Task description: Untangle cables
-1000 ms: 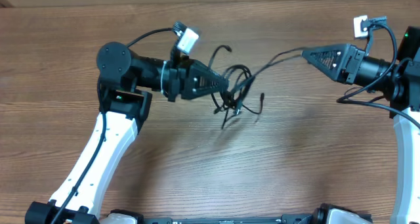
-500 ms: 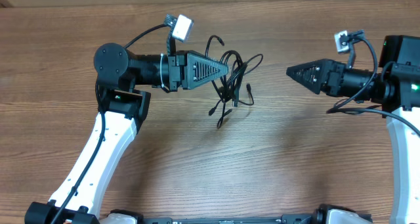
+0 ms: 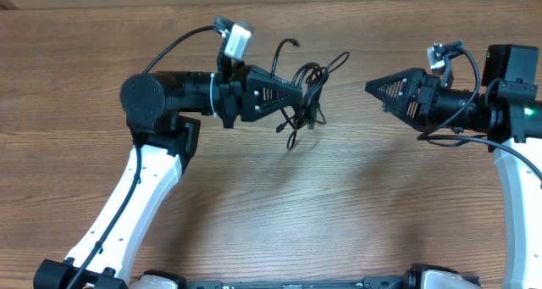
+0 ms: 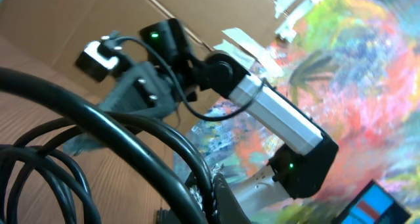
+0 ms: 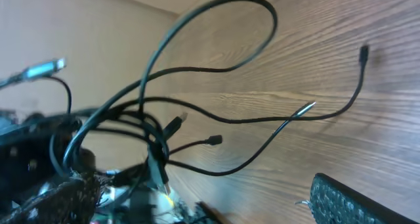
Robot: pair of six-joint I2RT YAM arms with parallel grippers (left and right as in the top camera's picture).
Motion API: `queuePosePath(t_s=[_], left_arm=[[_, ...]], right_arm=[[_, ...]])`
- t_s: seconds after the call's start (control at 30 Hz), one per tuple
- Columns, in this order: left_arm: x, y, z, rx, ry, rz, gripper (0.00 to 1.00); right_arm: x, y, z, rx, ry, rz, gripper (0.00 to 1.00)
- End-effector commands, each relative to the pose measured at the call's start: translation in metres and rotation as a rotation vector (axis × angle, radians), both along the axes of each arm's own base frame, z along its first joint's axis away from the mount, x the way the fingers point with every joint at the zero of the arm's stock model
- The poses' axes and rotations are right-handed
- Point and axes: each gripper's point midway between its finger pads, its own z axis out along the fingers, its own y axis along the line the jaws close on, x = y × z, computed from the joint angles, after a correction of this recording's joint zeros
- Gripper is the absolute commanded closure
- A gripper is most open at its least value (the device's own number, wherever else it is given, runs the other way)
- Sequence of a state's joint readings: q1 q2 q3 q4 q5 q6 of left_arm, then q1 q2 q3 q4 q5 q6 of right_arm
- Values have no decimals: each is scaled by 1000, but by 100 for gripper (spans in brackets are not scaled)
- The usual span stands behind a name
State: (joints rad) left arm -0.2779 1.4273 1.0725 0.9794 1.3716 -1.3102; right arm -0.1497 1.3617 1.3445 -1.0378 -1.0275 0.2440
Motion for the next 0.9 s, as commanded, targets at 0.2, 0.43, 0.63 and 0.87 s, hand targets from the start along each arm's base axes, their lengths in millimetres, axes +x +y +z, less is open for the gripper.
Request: queuePosePath(t_s=[0.2,0.43,0.63,0.87], left_arm=[[-20,-25,11,-50,-73,-46,96],[-25,-30,12,-55,-70,-62,96],[-22,-31,15,-69,-65,-44,96],[-36,-43,15,-82,-125,-82,96]], right_arm=[[8,0,2,27,37,-37,3],[10,-1,0,16,34,-46,26],[10,-1,0,19,42,-49,31],[16,-2,-6,17,55,-51,30]])
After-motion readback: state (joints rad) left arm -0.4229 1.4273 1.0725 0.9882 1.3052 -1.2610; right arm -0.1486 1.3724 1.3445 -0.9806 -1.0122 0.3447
